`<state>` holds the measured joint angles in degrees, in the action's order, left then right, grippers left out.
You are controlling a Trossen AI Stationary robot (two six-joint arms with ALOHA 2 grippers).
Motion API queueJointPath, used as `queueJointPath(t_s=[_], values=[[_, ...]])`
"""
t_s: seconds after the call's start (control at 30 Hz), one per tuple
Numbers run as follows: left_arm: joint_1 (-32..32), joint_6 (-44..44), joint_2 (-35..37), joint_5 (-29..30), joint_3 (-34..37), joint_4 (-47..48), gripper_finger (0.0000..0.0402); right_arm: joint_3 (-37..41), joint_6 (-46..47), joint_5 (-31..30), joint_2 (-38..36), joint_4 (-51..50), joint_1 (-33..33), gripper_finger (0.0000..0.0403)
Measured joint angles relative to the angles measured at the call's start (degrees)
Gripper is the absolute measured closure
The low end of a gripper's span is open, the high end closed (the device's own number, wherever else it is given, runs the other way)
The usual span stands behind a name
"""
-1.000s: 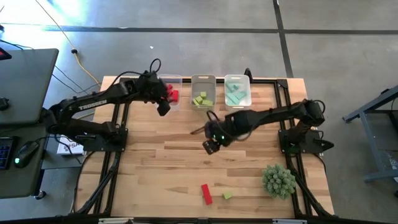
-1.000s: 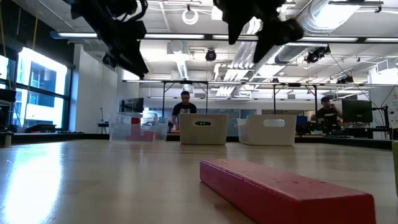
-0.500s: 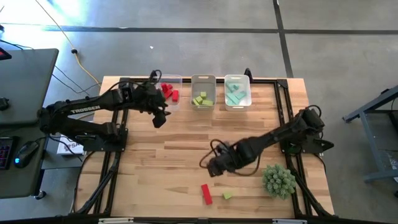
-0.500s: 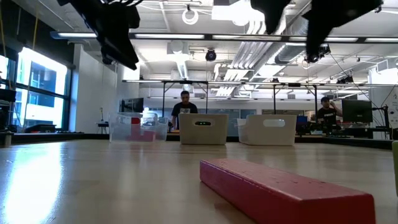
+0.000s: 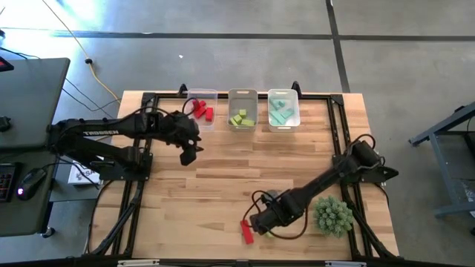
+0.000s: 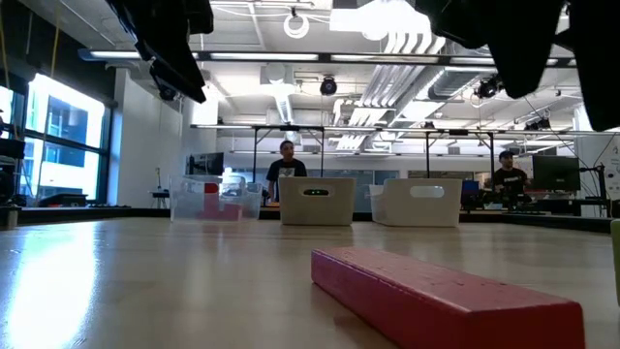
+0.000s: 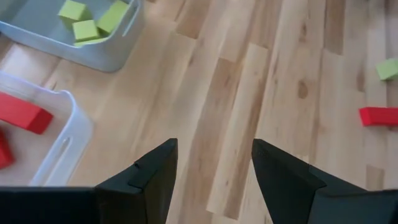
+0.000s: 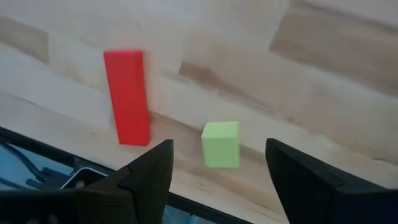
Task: Sort & place blocks by color
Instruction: Put the green block into the gray bin
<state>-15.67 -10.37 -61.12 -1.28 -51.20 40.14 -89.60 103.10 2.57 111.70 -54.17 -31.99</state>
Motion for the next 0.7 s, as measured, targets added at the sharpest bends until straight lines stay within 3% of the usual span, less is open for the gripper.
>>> queueJointPath(t_s=[0.7], values=[[2.39, -0.61, -0.02, 0.44, 0.01, 0.04, 0.0206, 0.04, 2.90, 5.64, 9.21, 6.04, -2.72, 0.0163]])
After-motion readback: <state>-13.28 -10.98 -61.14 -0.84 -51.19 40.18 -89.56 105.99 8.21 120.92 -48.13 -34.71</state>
